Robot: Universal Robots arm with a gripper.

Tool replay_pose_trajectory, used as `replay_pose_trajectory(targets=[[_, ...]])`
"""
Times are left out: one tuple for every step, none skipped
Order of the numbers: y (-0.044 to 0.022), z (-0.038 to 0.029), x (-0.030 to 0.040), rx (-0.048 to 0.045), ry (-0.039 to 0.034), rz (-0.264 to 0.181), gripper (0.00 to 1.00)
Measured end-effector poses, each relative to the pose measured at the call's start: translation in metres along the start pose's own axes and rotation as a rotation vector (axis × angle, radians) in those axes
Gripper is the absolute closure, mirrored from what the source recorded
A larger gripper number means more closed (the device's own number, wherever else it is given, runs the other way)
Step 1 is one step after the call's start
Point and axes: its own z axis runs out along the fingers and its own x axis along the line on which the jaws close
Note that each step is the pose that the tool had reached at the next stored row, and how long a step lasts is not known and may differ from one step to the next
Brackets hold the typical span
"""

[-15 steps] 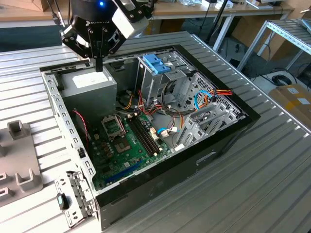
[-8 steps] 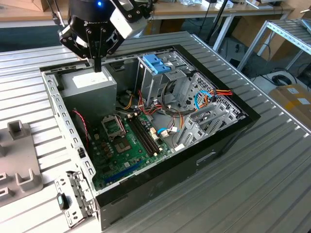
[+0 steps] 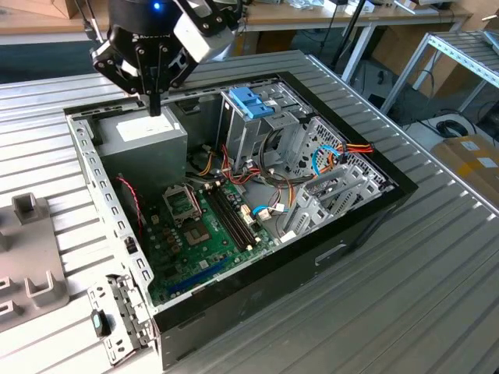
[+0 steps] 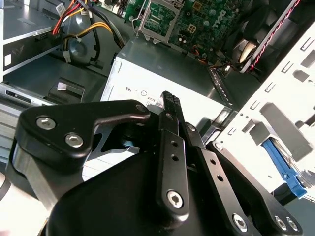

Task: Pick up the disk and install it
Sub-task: 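Reach for the disk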

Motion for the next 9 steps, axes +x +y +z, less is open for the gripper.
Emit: replay_pose_trajectory(targets=[[0.0,0.0,0.0003,0.0,0.0,0.0,0.9],[0.0,0.0,0.0005,0.0,0.0,0.0,0.9],[-0.0001,0.0,0.0007,0.0,0.0,0.0,0.9],[-0.0001,0.0,0.0012,0.0,0.0,0.0,0.9],[-0.0001,0.0,0.0014,0.0,0.0,0.0,0.9],[-0.0001,0.0,0.0016,0.0,0.0,0.0,0.9],[-0.0001,-0.0001,0.0018,0.0,0.0,0.0,0.9],[-0.0002,0.0,0.0021,0.0,0.0,0.0,0.9],[-0.0002,-0.0001,0.0022,0.0,0.0,0.0,0.9]])
